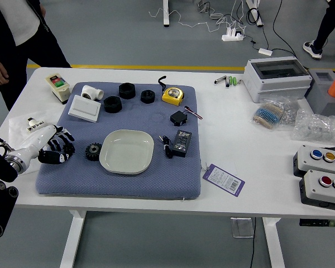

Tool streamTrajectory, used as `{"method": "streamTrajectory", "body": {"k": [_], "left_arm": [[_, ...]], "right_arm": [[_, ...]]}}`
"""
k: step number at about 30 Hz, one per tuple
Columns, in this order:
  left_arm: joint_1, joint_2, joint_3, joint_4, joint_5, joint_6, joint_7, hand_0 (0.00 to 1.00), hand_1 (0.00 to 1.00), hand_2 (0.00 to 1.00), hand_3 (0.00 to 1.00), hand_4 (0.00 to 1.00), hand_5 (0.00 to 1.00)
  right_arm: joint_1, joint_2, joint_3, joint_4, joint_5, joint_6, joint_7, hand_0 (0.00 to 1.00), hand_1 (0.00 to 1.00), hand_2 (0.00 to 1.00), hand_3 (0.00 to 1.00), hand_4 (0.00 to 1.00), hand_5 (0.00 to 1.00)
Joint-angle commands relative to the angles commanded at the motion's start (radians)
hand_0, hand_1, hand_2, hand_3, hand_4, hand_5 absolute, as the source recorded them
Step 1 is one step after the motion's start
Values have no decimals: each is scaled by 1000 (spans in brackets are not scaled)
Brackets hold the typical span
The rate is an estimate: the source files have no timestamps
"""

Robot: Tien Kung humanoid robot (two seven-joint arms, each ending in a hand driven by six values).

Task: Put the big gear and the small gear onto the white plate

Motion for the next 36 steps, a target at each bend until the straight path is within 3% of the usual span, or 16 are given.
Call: {"method": "streamTrajectory", "body": {"k": [14,22,29,36], "left_arm": [[5,2,15,-45,0,0,1,332,389,452,550,652,2],[2,6,80,-165,0,-38,9,331,387,448,550,653,2],[-30,16,164,-260,0,-55,20,332,384,449,551,661,2],[-72,-2,247,-233,0,-54,19,337,393,456,558,674,2]], "right_arm": [[0,0,1,0,0,0,-1,658,674,739,567,789,677],[-2,3,-1,0,2,0,0,658,675,739,566,788,678],[-6,3,-5,0,3,-1,0,659,675,739,567,788,677],[-6,1,-7,1,2,-2,0,658,675,739,567,788,677]]}}
